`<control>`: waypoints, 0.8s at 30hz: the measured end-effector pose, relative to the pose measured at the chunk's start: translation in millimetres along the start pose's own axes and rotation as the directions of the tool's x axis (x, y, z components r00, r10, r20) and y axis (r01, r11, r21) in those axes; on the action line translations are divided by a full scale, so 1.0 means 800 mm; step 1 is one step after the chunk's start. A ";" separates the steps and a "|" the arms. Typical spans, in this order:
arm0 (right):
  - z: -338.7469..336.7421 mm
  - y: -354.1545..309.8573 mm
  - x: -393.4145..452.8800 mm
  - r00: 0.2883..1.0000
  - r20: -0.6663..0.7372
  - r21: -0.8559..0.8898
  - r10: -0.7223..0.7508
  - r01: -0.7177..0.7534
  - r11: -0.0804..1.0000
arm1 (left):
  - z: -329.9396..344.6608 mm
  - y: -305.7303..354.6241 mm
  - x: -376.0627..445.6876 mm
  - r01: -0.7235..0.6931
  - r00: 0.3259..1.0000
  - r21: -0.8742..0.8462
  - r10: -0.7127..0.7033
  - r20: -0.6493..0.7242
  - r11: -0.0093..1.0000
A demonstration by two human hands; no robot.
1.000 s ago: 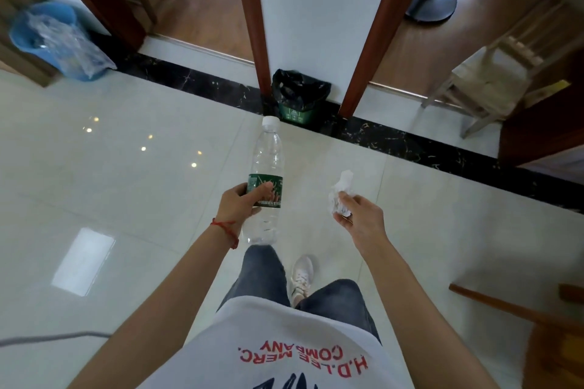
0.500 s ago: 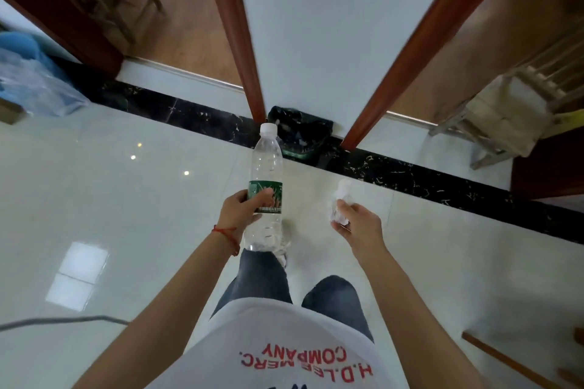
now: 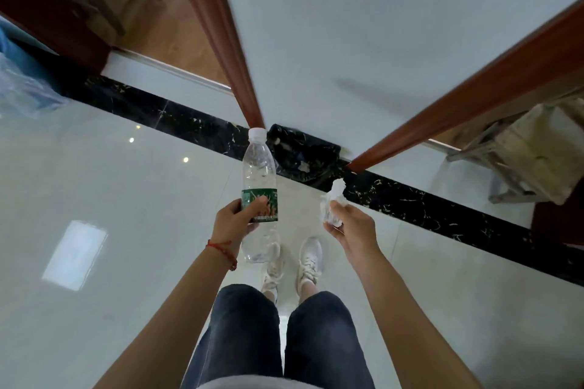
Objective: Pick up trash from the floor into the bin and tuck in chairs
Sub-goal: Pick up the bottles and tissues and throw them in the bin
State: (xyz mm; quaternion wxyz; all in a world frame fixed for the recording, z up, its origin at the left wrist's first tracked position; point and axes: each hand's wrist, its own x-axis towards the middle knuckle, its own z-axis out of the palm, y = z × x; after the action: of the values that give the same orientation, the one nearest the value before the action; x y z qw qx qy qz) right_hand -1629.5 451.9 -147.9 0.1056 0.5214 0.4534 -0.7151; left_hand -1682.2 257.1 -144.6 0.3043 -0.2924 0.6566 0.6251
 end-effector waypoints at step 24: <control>0.065 0.063 0.378 0.983 -0.103 -0.096 0.150 -0.159 0.982 | 0.044 -0.121 0.272 0.089 0.995 -0.113 -0.095 -0.045 0.990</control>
State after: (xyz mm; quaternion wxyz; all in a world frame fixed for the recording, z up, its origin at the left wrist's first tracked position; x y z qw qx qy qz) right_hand -1762.9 480.8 -427.2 0.1661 0.5824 0.4528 -0.6544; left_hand -1747.0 286.5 -374.4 0.2996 -0.3542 0.6139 0.6386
